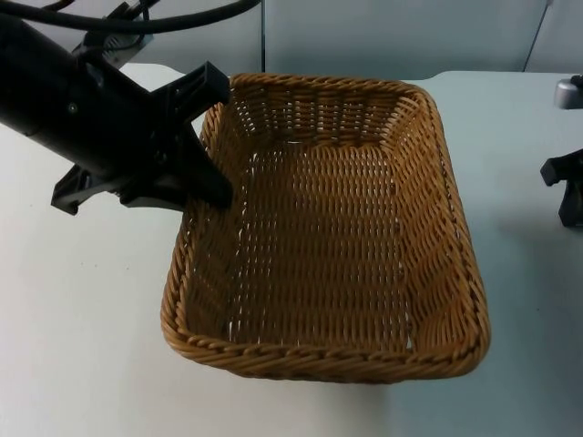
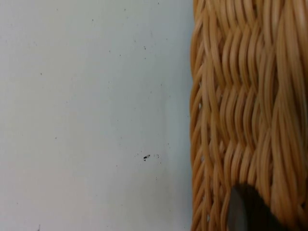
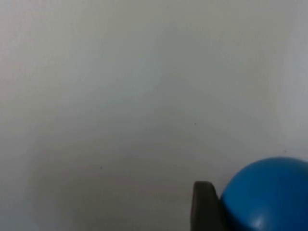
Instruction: Pick up the basket with the left hand and place the ball into the basket with the right hand.
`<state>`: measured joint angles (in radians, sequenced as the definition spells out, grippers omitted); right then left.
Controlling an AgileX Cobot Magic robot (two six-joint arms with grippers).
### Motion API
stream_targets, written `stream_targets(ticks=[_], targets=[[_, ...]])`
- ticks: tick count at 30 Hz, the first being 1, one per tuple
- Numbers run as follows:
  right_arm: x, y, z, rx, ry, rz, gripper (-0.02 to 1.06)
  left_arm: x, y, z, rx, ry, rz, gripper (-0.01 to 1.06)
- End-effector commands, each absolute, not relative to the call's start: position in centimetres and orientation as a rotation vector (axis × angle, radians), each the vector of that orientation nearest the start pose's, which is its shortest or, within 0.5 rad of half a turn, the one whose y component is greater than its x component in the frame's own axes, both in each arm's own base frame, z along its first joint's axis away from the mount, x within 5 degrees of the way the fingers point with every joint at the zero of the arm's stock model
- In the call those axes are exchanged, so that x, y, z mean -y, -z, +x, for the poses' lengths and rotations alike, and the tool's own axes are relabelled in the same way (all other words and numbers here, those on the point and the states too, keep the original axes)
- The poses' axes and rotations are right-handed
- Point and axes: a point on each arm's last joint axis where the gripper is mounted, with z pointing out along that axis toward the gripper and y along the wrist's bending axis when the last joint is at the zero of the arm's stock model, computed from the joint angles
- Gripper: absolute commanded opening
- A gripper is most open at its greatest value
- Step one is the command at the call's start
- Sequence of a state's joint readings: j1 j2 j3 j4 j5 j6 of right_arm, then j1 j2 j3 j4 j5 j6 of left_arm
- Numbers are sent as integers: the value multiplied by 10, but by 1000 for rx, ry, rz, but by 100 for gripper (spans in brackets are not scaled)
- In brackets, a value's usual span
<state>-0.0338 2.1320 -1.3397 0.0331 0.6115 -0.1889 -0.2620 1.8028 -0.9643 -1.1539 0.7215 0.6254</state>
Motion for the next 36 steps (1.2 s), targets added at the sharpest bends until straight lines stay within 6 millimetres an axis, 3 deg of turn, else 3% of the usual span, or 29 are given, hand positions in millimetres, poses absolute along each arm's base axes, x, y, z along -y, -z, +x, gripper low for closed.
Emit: stream_targets(ticks=[1,3,7,8,13,14,18,19,22,23,27,36], targets=[[14,-134,414,-2825,18,-179,0,141,-176,307,-2696,1104,18,0],[14,-145,413,-2817,20,-189,0,141,-176,307,-2696,1104,18,0],[1,-214,403,-2697,26,-262,0,141,-176,307,-2695,1099,17,0],[1,-214,403,-2697,26,-262,0,141,-176,307,-2695,1099,17,0],[-37,-291,375,-2491,11,-387,0,141,-176,307,-2695,1096,18,0],[-37,-291,375,-2491,11,-387,0,141,-176,307,-2695,1096,18,0],[-77,-330,347,-2373,-53,-509,0,141,-176,307,-2696,1093,21,0],[-77,-330,347,-2373,-53,-509,0,141,-176,307,-2696,1093,21,0],[-114,-341,329,-2314,-125,-623,0,141,-176,307,-2696,1093,21,0],[-114,-341,329,-2314,-125,-623,0,141,-176,307,-2696,1093,21,0],[-152,-340,315,-2279,-187,-754,0,141,-175,307,-2697,1095,18,0],[-187,-341,296,-2229,-242,-879,0,141,-175,308,-2696,1096,16,0]])
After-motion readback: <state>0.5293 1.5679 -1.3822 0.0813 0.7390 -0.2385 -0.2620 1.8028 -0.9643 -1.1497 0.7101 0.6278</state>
